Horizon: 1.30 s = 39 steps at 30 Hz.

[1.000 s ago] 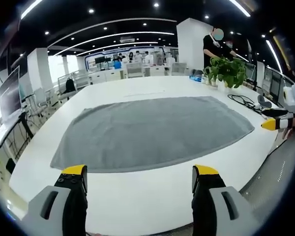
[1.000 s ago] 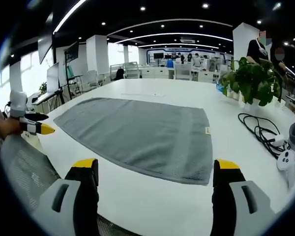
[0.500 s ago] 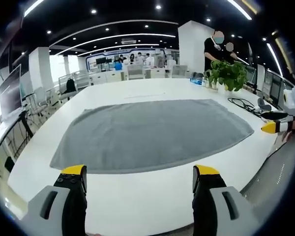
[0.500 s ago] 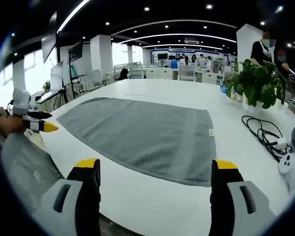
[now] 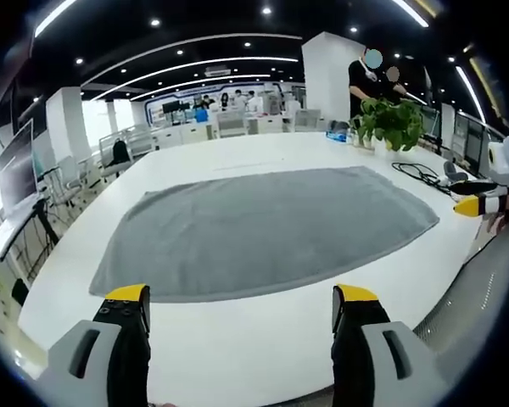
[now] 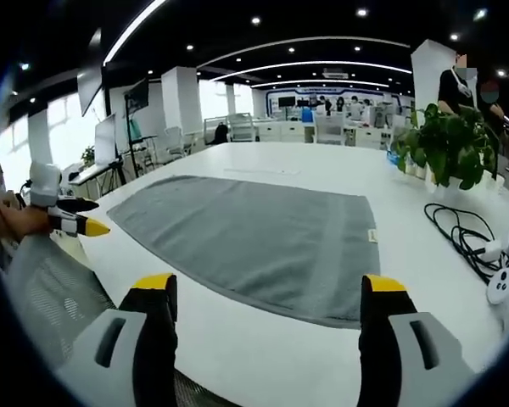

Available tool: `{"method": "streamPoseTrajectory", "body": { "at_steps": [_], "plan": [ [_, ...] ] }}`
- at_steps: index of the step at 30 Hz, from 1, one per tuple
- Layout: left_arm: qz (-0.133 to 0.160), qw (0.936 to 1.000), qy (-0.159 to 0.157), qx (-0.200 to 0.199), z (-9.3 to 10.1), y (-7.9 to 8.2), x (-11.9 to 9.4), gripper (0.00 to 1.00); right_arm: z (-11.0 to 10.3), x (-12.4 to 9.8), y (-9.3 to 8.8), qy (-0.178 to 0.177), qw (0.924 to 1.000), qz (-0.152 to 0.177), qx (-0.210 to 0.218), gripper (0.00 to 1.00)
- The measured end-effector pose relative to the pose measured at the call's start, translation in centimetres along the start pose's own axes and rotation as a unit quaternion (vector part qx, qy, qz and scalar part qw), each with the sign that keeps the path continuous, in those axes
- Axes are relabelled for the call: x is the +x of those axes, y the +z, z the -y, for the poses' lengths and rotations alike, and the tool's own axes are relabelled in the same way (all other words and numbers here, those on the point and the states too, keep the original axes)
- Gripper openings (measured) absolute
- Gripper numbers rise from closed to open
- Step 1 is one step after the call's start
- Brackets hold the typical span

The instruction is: Fold the towel on the table until its edges align and the towel forms a compact rectangular stack.

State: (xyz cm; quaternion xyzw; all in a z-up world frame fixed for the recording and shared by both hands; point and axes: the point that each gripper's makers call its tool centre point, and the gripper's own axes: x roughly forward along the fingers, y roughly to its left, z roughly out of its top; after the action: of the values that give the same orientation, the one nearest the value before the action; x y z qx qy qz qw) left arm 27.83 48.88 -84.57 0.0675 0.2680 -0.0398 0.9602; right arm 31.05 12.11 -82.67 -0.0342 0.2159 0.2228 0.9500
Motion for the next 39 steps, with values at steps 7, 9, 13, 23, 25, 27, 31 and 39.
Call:
{"method": "streamPoseTrajectory", "body": {
  "at_steps": [7, 9, 13, 23, 25, 27, 31, 39],
  "plan": [
    [-0.005, 1.0, -0.001, 0.0, 0.3, 0.2, -0.3, 0.91, 1.8, 0.2, 1.3, -0.004, 0.9997, 0.013, 0.02, 0.85],
    [-0.002, 1.0, 0.004, 0.002, 0.4, 0.6, -0.5, 0.91, 1.7, 0.2, 1.4, 0.0, 0.9998, 0.014, 0.016, 0.85],
    [0.009, 0.9998, 0.012, 0.01, 0.3, 1.6, -0.9, 0.9, 1.6, -0.1, 1.9, 0.004, 0.9998, 0.016, 0.008, 0.84],
    [0.046, 0.9981, -0.026, 0.031, 2.6, 7.1, -0.9, 0.9, 4.4, -1.5, 3.9, 0.0, 0.9984, 0.022, -0.052, 0.79],
    [0.055, 0.9968, -0.044, 0.037, 3.8, 8.3, -0.7, 0.9, 5.3, -1.8, 4.4, -0.001, 0.9982, 0.026, -0.055, 0.78],
    [0.058, 0.9959, -0.061, 0.035, 5.1, 9.4, -0.5, 0.89, 5.0, -1.6, 4.8, 0.039, 0.9979, 0.032, -0.041, 0.73],
    [0.074, 0.9912, -0.098, 0.049, 8.1, 11.8, -0.4, 0.9, 7.5, -2.3, 6.1, 0.034, 0.9985, 0.037, -0.021, 0.71],
    [0.103, 0.9814, -0.146, 0.069, 12.2, 16.1, -0.3, 0.9, 10.4, -3.7, 9.4, 0.016, 0.9978, 0.061, -0.019, 0.73]
  ]
}}
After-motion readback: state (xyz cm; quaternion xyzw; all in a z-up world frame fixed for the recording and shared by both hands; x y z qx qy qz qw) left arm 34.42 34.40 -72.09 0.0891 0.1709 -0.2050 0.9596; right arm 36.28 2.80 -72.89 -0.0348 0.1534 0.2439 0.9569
